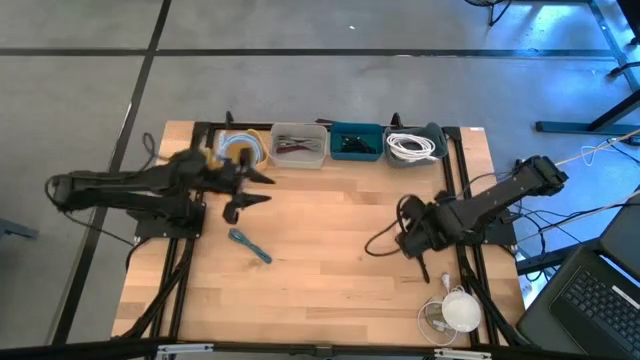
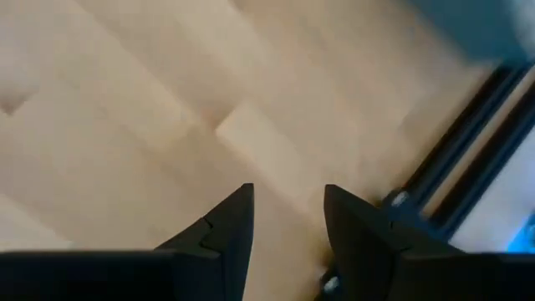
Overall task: Pick & Place USB Port
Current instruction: Put the black charger cable into the dark blue bin
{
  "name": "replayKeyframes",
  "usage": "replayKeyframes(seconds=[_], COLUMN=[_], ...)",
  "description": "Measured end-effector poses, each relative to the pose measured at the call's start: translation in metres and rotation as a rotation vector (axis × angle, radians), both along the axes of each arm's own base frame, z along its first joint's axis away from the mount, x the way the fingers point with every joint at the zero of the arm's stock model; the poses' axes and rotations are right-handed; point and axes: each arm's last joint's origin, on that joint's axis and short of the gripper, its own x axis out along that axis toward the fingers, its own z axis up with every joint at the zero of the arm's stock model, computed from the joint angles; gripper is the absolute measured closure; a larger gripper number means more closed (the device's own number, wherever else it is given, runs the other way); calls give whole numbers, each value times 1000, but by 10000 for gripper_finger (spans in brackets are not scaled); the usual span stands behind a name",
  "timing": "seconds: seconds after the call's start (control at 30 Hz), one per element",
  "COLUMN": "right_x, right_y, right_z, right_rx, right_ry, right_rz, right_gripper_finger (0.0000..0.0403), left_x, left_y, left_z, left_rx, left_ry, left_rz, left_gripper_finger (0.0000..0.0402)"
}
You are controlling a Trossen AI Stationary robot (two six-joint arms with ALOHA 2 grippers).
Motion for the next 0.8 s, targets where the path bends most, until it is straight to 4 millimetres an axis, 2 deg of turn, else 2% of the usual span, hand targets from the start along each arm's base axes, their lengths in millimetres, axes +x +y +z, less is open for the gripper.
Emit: replayKeyframes(seconds=[0.17, 0.27, 0.4, 0.6, 0.8], right_x=[-12, -22, -32, -41, -42], right_y=[12, 16, 20, 21, 21], right_z=[-28, -45, -69, -105, -127], right_rx=[104, 142, 184, 295, 388], right_ry=[40, 90, 107, 125, 66], right_rz=[-115, -196, -250, -254, -242], right_gripper_finger=[253, 253, 253, 253, 253], left_x=[-28, -30, -27, -22, -20], left_y=[-31, -44, -59, -66, -66], left_z=[-11, -18, -24, -26, -28], left_rx=[48, 73, 103, 137, 168], left_ry=[24, 64, 94, 98, 119], left_rz=[170, 251, 255, 257, 253], left_gripper_finger=[211, 209, 212, 215, 210])
